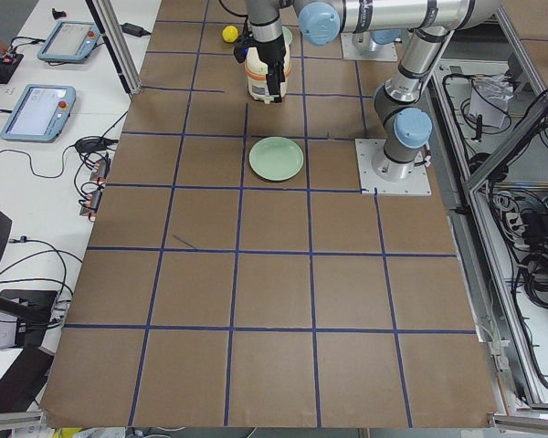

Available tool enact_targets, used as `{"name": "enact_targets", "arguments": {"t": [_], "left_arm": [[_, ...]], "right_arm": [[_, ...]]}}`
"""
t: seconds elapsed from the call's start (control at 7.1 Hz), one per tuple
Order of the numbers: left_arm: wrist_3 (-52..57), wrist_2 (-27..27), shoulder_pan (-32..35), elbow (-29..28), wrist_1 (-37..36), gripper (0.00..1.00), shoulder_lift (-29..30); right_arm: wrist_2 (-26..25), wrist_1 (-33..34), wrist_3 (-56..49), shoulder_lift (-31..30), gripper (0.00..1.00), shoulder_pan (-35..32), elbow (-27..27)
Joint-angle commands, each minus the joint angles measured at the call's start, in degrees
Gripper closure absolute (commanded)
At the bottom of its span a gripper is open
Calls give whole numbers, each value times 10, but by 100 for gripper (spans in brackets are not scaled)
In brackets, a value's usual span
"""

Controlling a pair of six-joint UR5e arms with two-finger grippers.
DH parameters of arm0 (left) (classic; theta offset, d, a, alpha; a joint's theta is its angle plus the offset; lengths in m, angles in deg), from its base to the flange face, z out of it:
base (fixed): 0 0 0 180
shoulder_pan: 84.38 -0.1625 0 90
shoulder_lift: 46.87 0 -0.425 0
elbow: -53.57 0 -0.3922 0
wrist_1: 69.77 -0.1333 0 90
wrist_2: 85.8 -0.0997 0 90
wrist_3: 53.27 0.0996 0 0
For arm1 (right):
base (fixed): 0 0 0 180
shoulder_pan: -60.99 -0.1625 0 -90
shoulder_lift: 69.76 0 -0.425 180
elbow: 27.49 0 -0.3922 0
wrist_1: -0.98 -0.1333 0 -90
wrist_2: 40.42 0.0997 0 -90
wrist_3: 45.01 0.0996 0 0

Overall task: Press rice cooker button
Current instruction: 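Move the right gripper toward the white rice cooker lid, then lower the right gripper onto the green button on the cooker lid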

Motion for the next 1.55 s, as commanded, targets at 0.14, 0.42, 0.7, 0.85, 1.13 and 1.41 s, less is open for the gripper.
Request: {"name": "enact_targets", "arguments": {"t": [0.14, 0.42, 0.7, 0.85, 1.13, 1.41], "left_arm": [[0, 0, 0, 0, 0, 0, 0], [0, 0, 0, 0, 0, 0, 0], [0, 0, 0, 0, 0, 0, 0], [0, 0, 0, 0, 0, 0, 0], [0, 0, 0, 0, 0, 0, 0], [0, 0, 0, 0, 0, 0, 0]], "right_arm": [[1, 3, 0, 0, 0, 0, 0], [8, 3, 47, -2, 0, -16, 9], [9, 11, 89, -1, 17, -59, 6], [22, 41, 110, 1, 33, -90, -2], [33, 63, 107, 13, 61, -107, -10], [38, 74, 83, 38, 77, -111, -27]]}}
